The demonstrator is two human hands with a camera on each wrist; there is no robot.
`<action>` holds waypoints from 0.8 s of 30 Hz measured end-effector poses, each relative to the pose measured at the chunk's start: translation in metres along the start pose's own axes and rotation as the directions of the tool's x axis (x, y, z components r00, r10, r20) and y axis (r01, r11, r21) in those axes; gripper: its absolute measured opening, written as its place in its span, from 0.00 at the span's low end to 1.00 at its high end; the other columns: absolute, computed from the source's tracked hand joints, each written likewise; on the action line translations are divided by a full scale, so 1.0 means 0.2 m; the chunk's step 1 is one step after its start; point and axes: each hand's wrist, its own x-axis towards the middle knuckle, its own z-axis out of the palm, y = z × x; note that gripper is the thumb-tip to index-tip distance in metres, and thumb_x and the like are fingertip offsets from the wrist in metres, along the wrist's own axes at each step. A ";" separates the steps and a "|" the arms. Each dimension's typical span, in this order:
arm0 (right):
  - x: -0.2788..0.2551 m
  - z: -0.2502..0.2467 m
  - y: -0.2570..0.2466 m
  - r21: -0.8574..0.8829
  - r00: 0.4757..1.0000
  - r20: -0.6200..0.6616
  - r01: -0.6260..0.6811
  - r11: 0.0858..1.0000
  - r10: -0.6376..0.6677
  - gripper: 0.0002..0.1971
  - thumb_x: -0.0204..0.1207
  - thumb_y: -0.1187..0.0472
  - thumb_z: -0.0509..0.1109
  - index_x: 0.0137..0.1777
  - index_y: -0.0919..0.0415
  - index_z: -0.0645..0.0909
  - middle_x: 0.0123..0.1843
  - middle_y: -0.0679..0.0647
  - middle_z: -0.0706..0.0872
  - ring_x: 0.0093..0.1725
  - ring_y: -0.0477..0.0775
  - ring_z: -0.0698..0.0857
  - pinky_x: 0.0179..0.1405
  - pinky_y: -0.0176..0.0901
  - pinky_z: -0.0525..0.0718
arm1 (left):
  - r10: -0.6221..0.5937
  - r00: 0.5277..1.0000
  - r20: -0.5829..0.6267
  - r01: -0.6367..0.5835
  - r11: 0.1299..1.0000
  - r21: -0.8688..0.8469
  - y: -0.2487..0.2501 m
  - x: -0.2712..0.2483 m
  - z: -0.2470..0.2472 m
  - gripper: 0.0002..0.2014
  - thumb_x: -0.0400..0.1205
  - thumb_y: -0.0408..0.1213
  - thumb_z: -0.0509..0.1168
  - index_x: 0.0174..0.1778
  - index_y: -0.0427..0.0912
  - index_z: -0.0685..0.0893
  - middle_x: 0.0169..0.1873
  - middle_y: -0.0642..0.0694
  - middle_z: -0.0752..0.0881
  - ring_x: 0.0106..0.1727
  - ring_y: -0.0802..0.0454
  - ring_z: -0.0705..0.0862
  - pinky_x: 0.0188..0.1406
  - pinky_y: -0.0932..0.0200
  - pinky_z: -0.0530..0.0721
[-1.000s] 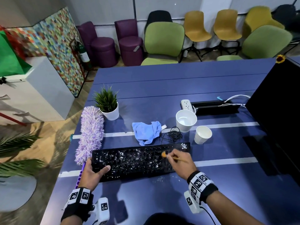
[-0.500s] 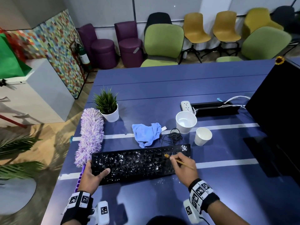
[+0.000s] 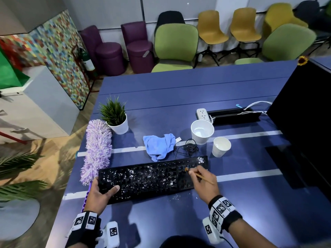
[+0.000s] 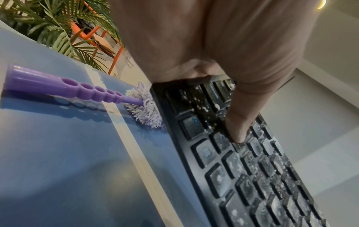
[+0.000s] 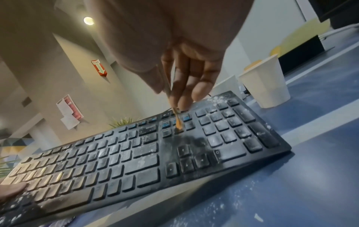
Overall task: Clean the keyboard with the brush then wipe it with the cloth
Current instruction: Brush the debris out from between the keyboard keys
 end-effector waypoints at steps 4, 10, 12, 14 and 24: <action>0.02 -0.01 0.02 -0.127 0.964 0.213 -0.135 0.983 0.160 0.11 0.73 0.58 0.72 0.29 0.47 0.81 0.31 0.40 0.88 0.35 0.40 0.86 0.42 0.42 0.88 | 0.003 1.000 0.002 -0.003 1.000 -0.016 0.02 0.00 0.01 0.24 0.69 0.22 0.76 0.56 0.42 0.76 0.46 0.44 0.87 0.47 0.46 0.84 0.54 0.52 0.77; 0.04 -0.03 0.01 -0.019 0.997 0.016 -0.076 0.997 0.077 0.09 0.75 0.60 0.72 0.34 0.48 0.81 0.29 0.38 0.85 0.32 0.39 0.83 0.35 0.33 0.81 | 0.004 1.000 -0.002 -0.004 1.000 0.001 0.04 -0.01 0.01 0.24 0.69 0.23 0.76 0.58 0.40 0.75 0.45 0.46 0.87 0.46 0.50 0.85 0.46 0.62 0.81; 0.03 -0.04 0.02 -0.125 0.962 0.187 -0.175 0.977 0.196 0.12 0.73 0.60 0.71 0.29 0.48 0.80 0.29 0.38 0.85 0.34 0.38 0.83 0.39 0.37 0.82 | 0.010 1.000 0.000 -0.010 1.000 0.000 0.04 -0.01 0.02 0.24 0.70 0.22 0.76 0.58 0.39 0.75 0.45 0.46 0.86 0.46 0.48 0.84 0.43 0.67 0.81; 0.03 -0.05 0.03 -0.098 0.961 0.190 -0.184 0.978 0.200 0.14 0.73 0.60 0.71 0.27 0.46 0.79 0.29 0.41 0.87 0.34 0.41 0.84 0.39 0.37 0.81 | 0.022 1.000 0.004 -0.022 1.000 -0.003 0.05 -0.02 0.02 0.24 0.70 0.21 0.75 0.58 0.38 0.75 0.44 0.46 0.86 0.45 0.49 0.83 0.38 0.75 0.82; 0.05 -0.04 0.07 -0.139 0.967 0.151 -0.183 0.973 0.204 0.08 0.74 0.57 0.70 0.34 0.51 0.83 0.34 0.41 0.90 0.38 0.43 0.87 0.43 0.39 0.87 | 0.024 1.000 0.003 -0.024 1.000 -0.013 0.07 -0.03 0.02 0.24 0.70 0.22 0.75 0.58 0.37 0.76 0.45 0.45 0.87 0.46 0.48 0.84 0.43 0.65 0.81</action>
